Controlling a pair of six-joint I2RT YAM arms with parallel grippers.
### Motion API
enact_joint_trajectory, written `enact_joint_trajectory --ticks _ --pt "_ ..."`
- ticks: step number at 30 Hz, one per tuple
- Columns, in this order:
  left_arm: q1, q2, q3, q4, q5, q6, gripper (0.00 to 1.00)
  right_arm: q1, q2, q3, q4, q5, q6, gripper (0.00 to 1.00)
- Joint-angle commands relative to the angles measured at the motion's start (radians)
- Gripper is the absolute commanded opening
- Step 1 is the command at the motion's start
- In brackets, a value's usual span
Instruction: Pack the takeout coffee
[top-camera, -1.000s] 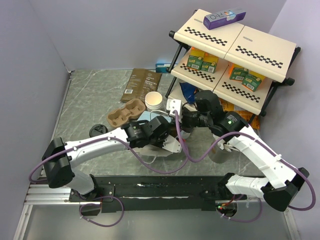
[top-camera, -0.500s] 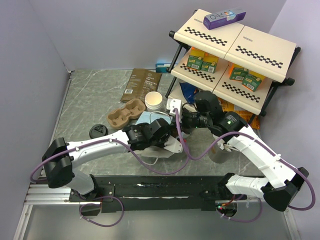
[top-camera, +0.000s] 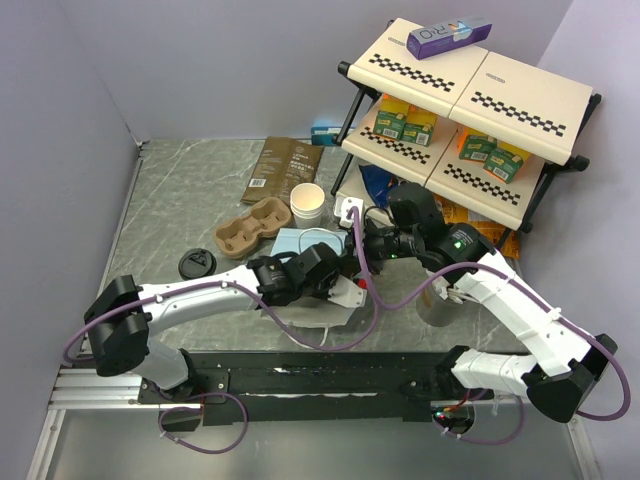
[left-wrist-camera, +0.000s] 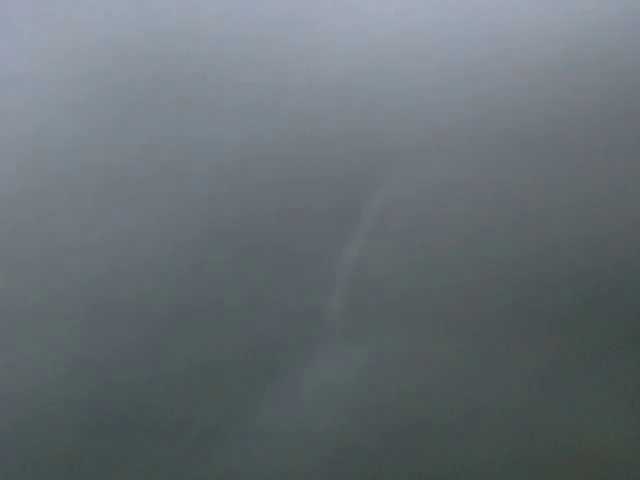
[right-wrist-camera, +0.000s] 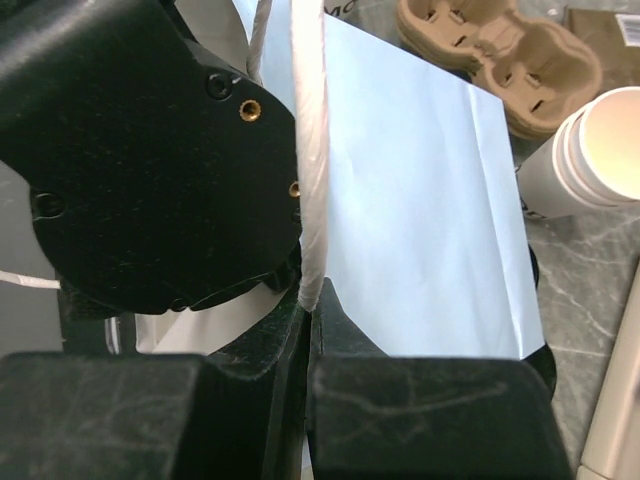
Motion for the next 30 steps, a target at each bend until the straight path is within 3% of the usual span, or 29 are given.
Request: enact_joint_trajectory --ticks 1,18,30 --pt "0.012 0.009 -0.008 0.059 -0.055 -0.039 0.01 0.008 -0.016 0.022 -0.03 -0.089 0.052 0.0" --pt "0.038 -0.227 -0.174 0.193 0.129 -0.088 0.01 -0.015 0.009 0.036 -0.093 -0.045 -0.08 0.0" --pt "0.096 -0.241 -0.163 0.185 0.278 -0.225 0.01 -0.015 0.005 0.019 -0.093 -0.002 -0.12 0.0"
